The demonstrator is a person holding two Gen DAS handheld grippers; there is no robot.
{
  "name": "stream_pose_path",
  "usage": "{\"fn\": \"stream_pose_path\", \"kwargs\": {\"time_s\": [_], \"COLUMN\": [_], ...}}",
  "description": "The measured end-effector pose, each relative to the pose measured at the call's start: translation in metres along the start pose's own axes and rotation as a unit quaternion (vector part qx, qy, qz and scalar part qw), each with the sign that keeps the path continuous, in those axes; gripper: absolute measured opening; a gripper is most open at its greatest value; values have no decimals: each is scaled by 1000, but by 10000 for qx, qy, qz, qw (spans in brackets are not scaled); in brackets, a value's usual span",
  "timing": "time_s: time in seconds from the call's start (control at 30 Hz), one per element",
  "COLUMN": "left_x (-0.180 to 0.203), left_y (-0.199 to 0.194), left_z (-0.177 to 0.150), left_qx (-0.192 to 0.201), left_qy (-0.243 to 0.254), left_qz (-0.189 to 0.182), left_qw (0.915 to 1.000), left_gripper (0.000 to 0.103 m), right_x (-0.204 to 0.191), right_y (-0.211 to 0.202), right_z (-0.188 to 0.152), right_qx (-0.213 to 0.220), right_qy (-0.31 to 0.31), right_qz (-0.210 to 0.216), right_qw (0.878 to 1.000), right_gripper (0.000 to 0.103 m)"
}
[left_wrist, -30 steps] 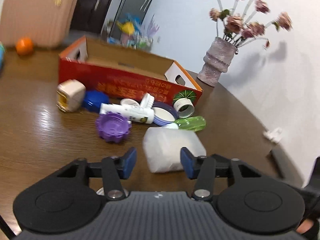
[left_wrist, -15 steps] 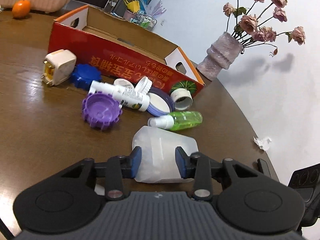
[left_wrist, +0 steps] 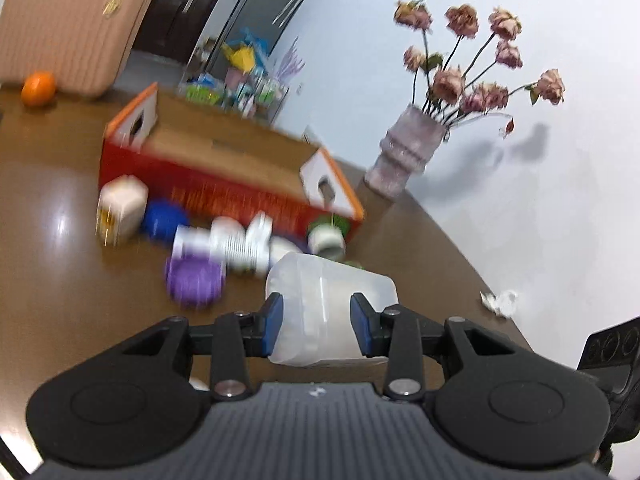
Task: Organize rigid objects
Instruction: 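Lift the white container into the cardboard box and open the left gripper, then grasp the white bottle cap with the left gripper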
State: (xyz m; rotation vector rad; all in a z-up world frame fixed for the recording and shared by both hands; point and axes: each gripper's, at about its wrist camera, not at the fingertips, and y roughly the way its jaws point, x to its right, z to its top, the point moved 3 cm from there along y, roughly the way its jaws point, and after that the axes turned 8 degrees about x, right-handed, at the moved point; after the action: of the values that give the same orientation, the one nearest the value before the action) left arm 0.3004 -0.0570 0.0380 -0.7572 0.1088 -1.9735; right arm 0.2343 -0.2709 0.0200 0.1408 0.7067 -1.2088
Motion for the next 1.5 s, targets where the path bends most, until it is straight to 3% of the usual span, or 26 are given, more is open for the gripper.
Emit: {"fn": "stream_pose_path", "kwargs": {"time_s": [0.2, 0.4, 0.6, 0.67, 0.73, 0.8, 0.87, 0.93, 1.03, 1.13, 1.27, 1.43, 1.5], "left_x": [-10, -45, -80, -87, -99, -108, -115, -117, -111, -98, -69, -46, -39], "left_y": [60, 161, 266, 288, 300, 297, 289, 283, 278, 267, 199, 95, 56], "left_z": [84, 153, 165, 163, 162, 159, 154, 152, 150, 152, 166, 163, 150], "left_qx": [299, -36, -528, -576, -746, -704, -594, -526, -387, -425, -14, 503, 690], "left_qy": [192, -98, -391, -114, 168, 424, 681, 628, 631, 1041, 1421, 2040, 2363], "left_qz": [313, 522, 903, 918, 1259, 1459, 1526, 1544, 1324, 1918, 1631, 1740, 1880], "left_qw": [9989, 9986, 9937, 9940, 9891, 9859, 9842, 9846, 9884, 9750, 9763, 9621, 9508], "left_gripper": [36, 36, 36, 37, 39, 49, 56, 60, 69, 71, 84, 93, 98], "right_x": [-7, 7, 41, 53, 70, 85, 92, 92, 86, 81, 65, 35, 22], "right_y": [81, 191, 293, 317, 335, 340, 337, 335, 335, 328, 287, 195, 156], "right_z": [74, 138, 157, 154, 152, 151, 152, 154, 151, 155, 169, 182, 179], "right_qx": [118, -148, -586, -690, -726, -819, -808, -673, -652, -470, -287, -43, 60], "right_qy": [47, 162, -1, -70, -140, -52, 163, -30, -491, -556, -588, -1231, -1619], "right_qz": [96, -149, -789, -918, -998, -1202, -1149, -1182, -1190, -1273, -1212, -1320, -1299], "right_qw": [9999, 9996, 9952, 9934, 9923, 9894, 9900, 9907, 9895, 9892, 9905, 9836, 9782], "right_gripper": [19, 19, 20, 21, 21, 21, 29, 47, 43, 45, 49, 69, 81]}}
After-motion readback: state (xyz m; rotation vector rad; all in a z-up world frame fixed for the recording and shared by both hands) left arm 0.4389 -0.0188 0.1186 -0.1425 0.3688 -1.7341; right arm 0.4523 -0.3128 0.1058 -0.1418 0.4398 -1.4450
